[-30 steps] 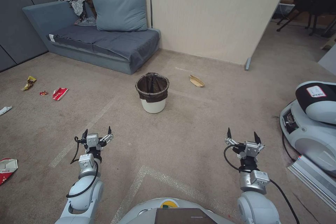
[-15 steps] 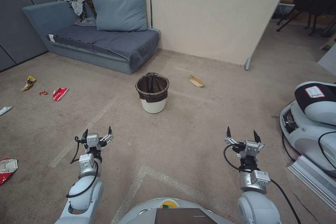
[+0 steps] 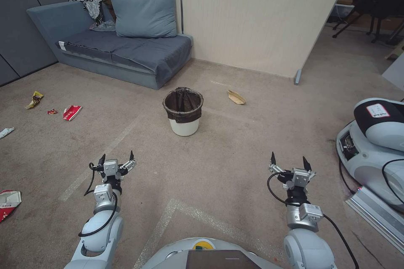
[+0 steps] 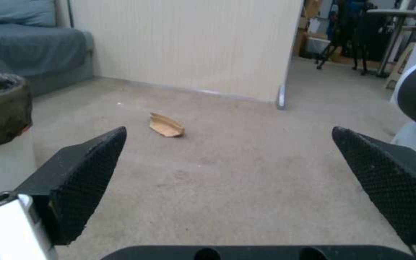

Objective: Pick up the trash bin, then pick up the garbage from the floor and place it into the trash bin.

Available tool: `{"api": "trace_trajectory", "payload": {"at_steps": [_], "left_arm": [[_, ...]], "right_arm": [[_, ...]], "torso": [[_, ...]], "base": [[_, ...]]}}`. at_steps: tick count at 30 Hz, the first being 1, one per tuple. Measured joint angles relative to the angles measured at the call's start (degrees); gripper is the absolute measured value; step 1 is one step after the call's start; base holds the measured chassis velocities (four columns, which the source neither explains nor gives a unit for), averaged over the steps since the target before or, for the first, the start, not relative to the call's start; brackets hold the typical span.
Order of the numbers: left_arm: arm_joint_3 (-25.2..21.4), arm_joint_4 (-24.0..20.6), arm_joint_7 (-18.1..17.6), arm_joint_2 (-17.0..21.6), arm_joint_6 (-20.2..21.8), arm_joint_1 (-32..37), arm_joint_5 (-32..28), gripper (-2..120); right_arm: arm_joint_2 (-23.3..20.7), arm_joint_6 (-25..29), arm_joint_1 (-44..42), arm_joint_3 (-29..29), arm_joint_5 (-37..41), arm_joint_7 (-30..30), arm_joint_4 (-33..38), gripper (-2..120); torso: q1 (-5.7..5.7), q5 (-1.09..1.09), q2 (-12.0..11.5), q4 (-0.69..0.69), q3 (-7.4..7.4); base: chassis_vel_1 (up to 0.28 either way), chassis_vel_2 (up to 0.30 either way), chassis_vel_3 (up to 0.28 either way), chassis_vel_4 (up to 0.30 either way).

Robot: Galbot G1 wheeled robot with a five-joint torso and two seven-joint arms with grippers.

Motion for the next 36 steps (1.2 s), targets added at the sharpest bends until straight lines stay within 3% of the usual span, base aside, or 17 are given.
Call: {"api": "trace_trajectory", "payload": {"at_steps": [36], "left_arm": [[0.14, 0.48, -0.01, -0.11, 0.43, -0.37, -0.46, 100]], "right_arm": [[0.85, 0.53, -0.20, -1.05, -1.81, -0.07, -0.16, 100]], "torso": [[0.00, -0.01, 0.00, 0.00, 0.00]], "base": [[0.000, 0.000, 0.000, 0.000]]}}
